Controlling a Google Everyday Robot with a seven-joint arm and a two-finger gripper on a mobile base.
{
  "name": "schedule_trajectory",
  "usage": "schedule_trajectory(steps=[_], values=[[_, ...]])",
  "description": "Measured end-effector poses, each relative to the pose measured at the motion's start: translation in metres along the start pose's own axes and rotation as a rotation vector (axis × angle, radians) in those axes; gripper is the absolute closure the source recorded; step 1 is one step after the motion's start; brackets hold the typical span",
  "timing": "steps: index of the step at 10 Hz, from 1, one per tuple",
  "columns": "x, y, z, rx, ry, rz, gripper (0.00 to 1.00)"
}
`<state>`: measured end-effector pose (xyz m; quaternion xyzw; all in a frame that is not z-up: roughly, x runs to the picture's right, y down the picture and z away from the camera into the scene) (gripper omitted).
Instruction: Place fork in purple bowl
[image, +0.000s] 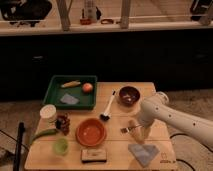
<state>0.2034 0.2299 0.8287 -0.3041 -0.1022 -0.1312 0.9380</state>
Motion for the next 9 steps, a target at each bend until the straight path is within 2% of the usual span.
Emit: schedule_trajectory(steps=[3,6,9], values=[[-0.004,-0.003,0.011,-0.012,-0.020,-0.004,0.22],[-0.005,-0.004,0.020,-0.012,-0.033,0.004,0.49],[-0.006,-0.003,0.014,-0.015,-0.035,0.003,0.80]])
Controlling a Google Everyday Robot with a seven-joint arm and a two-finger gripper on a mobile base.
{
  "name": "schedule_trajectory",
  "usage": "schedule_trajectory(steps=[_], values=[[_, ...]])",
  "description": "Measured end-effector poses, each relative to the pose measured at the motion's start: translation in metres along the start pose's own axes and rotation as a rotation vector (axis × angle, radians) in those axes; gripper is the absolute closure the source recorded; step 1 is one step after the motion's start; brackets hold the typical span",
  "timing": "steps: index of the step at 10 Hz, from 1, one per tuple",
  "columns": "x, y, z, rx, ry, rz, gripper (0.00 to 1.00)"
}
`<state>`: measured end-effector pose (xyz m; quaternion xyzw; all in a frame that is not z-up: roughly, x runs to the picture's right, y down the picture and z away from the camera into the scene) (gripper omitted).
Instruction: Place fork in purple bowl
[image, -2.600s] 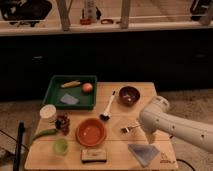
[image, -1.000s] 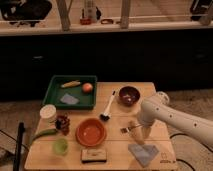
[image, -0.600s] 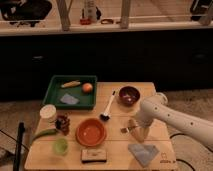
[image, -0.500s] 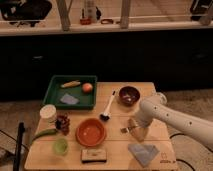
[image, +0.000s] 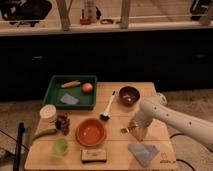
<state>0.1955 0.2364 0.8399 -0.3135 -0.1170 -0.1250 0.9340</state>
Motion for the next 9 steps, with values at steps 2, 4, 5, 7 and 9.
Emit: schedule_trajectory(steps=[2,4,5,7,9], values=[[0.0017,0.0007,-0.0037,-0.001,0.006,-0.004,0.98],[0.0001,-0.0005,-0.0031,-0.001,0.000,-0.003,1.00],[0.0012,-0.0019,0.0012,0.004,-0.018,0.010,1.00],[0.0035,-0.0020,0.0033,0.012,-0.026,0.016,1.00],[0.0042,-0.0007,0.0001,0.007,-0.024,0.014,1.00]])
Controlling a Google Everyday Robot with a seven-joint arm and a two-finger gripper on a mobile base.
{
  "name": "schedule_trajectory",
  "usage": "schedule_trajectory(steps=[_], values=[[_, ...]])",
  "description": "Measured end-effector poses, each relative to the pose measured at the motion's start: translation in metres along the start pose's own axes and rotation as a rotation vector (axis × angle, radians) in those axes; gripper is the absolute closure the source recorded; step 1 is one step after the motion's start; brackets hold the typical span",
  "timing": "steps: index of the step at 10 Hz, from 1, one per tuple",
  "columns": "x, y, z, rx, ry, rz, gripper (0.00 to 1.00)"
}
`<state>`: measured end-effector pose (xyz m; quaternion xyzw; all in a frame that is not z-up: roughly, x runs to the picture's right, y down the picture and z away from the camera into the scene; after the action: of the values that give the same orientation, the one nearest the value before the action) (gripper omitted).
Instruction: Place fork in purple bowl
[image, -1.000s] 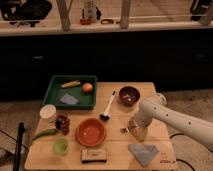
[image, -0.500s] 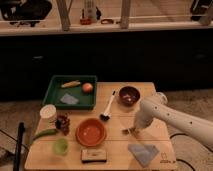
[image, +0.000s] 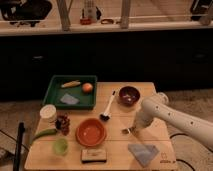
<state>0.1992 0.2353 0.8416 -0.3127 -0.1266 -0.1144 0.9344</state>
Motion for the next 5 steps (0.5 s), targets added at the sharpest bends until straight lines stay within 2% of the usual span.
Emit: schedule_trajectory(steps=[1,2,5], values=[[0.004,0.001,-0.002,0.008,-0.006,0.006,1.00],[0.018,0.002,-0.013,0.045,-0.023,0.024,1.00],[0.026,-0.004,-0.038,0.103,-0.039,0.037,1.00]])
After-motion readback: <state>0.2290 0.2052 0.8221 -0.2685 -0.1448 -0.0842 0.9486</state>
